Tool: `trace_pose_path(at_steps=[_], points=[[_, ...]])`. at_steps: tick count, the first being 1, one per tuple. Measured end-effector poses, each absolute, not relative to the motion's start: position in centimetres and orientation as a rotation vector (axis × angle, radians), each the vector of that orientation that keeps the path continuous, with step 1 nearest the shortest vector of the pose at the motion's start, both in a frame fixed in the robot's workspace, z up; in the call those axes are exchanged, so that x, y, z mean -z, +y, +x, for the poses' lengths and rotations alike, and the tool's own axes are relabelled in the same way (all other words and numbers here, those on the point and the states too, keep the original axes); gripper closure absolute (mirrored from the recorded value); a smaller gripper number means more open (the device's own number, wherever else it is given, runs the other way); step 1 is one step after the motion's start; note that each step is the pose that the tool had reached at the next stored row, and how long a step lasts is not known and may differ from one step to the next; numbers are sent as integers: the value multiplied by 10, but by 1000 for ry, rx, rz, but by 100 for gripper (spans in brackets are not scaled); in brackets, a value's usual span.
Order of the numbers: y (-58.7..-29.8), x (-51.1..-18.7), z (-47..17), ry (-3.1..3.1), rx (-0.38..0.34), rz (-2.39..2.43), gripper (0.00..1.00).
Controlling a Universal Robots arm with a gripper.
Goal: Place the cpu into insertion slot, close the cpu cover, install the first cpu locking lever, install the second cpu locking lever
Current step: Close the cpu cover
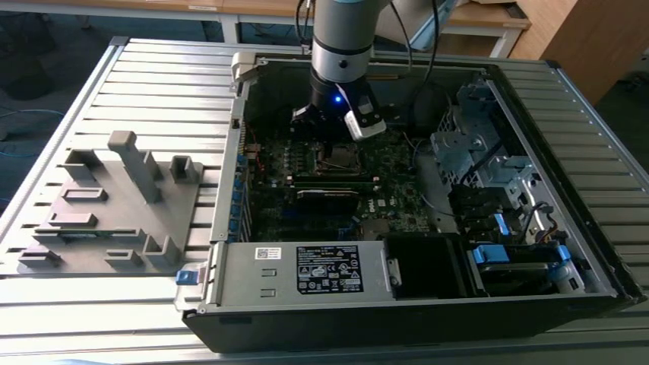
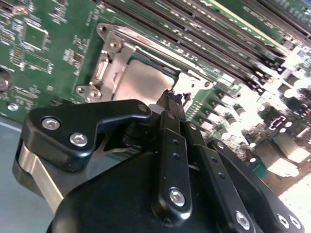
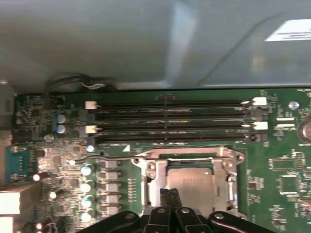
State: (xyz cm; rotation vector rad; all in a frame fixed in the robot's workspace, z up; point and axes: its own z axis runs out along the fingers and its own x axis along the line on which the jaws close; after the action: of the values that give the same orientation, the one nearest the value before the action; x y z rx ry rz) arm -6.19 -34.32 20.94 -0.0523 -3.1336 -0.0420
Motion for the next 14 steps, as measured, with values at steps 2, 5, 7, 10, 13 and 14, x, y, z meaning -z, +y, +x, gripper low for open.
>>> trace_pose_path(at_steps=[2, 5, 7, 10, 13, 14], points=[[-343, -209, -66, -3135, 40, -52, 89], [-343, -207, -71, -3136, 37, -52, 89], [-343, -205, -72, -3138, 37, -51, 89], [-343, -203, -73, -3141, 37, -47, 89], [-339, -202, -73, -3141, 37, -47, 89], [-337, -202, -73, -3141, 37, -47, 89]])
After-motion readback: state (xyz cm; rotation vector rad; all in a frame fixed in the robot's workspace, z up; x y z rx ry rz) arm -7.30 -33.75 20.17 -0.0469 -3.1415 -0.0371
